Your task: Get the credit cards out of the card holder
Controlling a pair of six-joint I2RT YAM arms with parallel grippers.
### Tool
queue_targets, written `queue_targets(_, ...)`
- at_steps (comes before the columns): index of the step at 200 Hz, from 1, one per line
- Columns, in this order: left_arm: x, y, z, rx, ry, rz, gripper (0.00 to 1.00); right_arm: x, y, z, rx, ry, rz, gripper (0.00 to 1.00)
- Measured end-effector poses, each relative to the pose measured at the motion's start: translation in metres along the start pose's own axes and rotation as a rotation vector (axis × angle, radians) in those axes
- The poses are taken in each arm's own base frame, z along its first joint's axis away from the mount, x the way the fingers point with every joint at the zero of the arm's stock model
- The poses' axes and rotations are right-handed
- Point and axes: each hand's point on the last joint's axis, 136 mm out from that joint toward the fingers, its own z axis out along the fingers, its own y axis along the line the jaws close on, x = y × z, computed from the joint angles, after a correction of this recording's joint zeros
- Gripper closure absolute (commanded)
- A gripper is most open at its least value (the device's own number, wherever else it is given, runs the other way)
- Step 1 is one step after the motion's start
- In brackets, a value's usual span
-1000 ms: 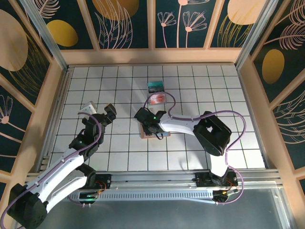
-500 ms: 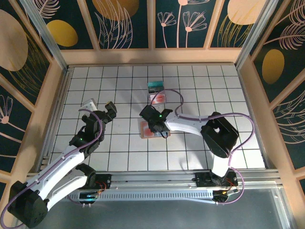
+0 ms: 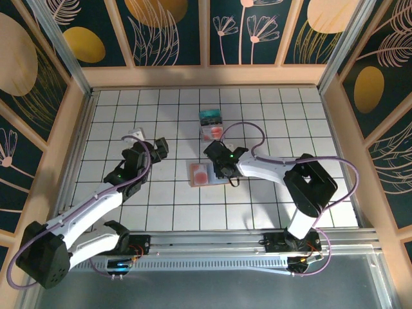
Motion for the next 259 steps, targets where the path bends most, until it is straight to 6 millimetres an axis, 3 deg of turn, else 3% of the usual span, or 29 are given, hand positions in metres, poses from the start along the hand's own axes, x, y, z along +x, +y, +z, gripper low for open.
queue_targets(43,0.044,-0.033,0.004,0.037,0.108,0.132,0.01,0.005,-0.009,0.007,-0.034,0.027,0.046,0.74)
queue_targets(68,0.074,-0.036,0.011,0.022,0.177,0.202,0.01,0.002,-0.011,0.003,-0.053,0.017,0.074,0.74)
queue_targets(105,0.106,-0.036,0.019,-0.004,0.250,0.278,0.01,-0.013,-0.013,-0.017,-0.088,-0.036,0.109,0.74)
queue_targets(157,0.128,-0.044,0.022,0.002,0.293,0.336,0.01,-0.037,-0.024,-0.051,-0.140,-0.124,0.192,0.74)
queue_targets(201,0.142,-0.042,0.029,-0.009,0.320,0.341,0.01,-0.038,0.000,-0.054,-0.261,-0.096,0.199,0.75)
queue_targets(259,0.165,-0.031,0.038,-0.052,0.358,0.320,0.01,-0.026,0.045,-0.037,-0.420,0.001,0.186,0.75)
